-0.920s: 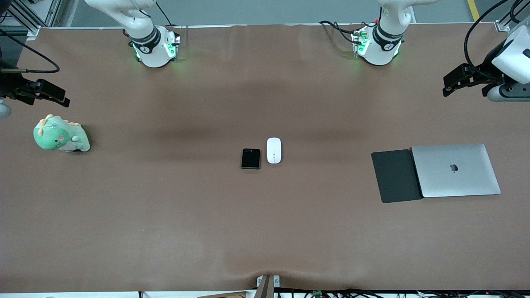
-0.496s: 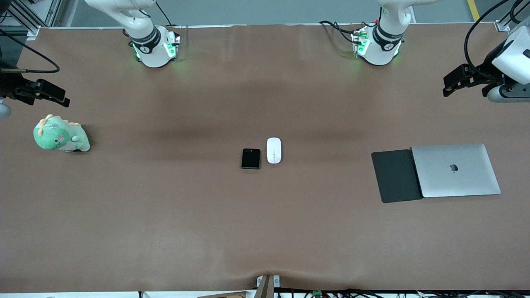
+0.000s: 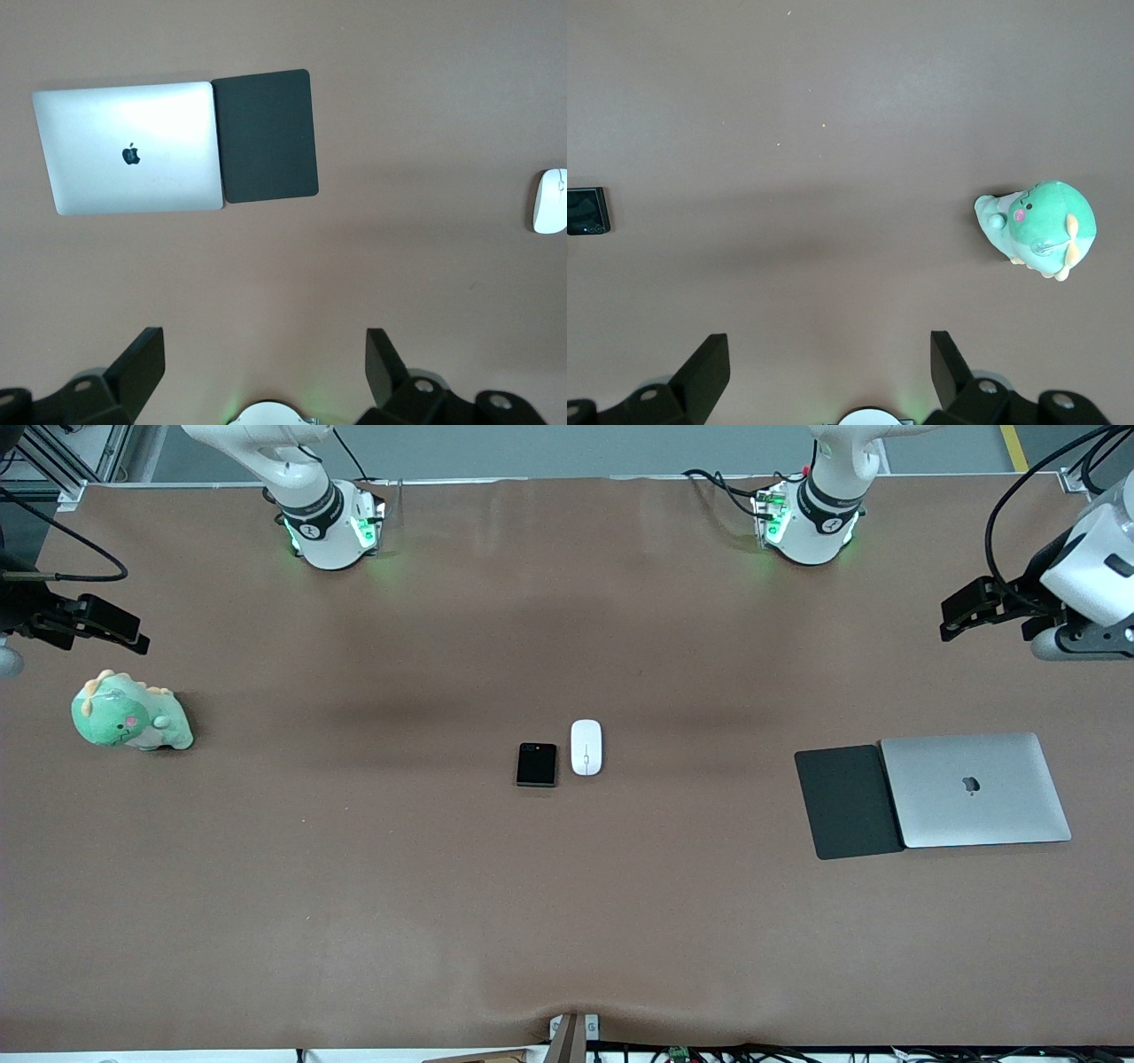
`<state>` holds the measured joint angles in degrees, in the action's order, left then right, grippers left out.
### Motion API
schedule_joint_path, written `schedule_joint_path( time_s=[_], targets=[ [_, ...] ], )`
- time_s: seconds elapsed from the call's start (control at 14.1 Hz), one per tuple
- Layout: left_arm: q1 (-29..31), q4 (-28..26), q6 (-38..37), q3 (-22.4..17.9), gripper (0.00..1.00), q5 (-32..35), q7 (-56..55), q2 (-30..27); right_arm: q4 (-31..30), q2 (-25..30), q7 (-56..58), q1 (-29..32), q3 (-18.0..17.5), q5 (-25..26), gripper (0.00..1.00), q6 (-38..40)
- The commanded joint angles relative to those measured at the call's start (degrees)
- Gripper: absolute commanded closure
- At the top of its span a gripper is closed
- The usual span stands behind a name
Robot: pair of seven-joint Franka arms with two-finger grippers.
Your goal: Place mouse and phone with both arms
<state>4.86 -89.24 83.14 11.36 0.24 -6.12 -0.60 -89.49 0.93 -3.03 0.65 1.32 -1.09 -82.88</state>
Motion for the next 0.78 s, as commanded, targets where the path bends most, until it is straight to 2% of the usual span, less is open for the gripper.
schedule_joint_path(
  time_s=[0.0,0.21,0.5,0.71],
  targets=[
    [-1.2,0.7,-0.2,1.3,0.0,-0.6,-3.5,2.4,0.2,0.7,-0.8,-0.1,0.0,0.2,0.0,0.5],
    [-1.5,-1.5,3.6,3.7,0.0,-0.7,-8.4,4.3,0.2,0.6,-0.8,-0.1,0.0,0.2,0.0,0.5],
    [-1.6,-8.5,13.9,7.3,0.0,-0.6,-11.2,5.6,0.2,0.6,-0.8,-0.1,0.0,0.2,0.0,0.5],
    [-5.0,-8.8,17.2,8.4,0.0,-0.1,-16.2,10.6,0.2,0.6,-0.8,-0.1,0.0,0.3,0.0,0.5]
  ],
)
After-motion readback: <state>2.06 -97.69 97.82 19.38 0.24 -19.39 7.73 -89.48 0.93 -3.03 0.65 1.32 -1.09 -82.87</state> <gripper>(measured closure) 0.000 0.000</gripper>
